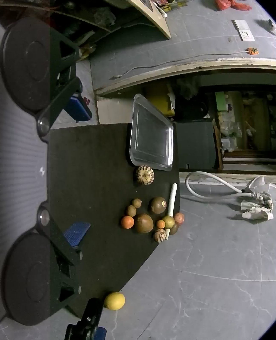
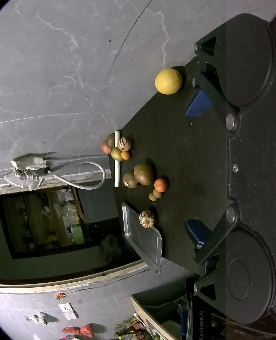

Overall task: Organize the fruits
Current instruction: 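Move both tools toward the fruits on the table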

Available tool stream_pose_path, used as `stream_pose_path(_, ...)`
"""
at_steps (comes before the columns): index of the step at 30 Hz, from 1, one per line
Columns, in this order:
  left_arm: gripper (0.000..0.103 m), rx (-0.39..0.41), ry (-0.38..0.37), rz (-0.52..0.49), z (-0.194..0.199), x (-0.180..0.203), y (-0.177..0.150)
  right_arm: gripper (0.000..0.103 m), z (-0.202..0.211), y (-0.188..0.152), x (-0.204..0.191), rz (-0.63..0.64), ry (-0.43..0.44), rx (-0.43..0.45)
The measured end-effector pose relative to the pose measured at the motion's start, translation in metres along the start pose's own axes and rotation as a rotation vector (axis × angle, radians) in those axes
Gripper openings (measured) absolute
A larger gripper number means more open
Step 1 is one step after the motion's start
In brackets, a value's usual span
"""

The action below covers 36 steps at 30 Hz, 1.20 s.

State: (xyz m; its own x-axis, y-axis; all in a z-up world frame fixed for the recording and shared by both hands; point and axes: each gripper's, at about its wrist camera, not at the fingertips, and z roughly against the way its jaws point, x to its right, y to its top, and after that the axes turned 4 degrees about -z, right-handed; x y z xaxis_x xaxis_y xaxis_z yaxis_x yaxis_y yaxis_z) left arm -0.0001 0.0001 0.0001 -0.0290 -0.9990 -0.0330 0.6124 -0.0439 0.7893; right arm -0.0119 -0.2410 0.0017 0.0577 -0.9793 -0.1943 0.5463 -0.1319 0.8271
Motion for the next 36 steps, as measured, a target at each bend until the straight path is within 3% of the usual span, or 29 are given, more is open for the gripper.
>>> stream_pose_path(36,0.102,-0.029,0.005,-0.003,-0.0031,-0.0007,-0.0012,0.103,-0.0055,-0.0008,0.0014,-0.007,0.006,-0.009)
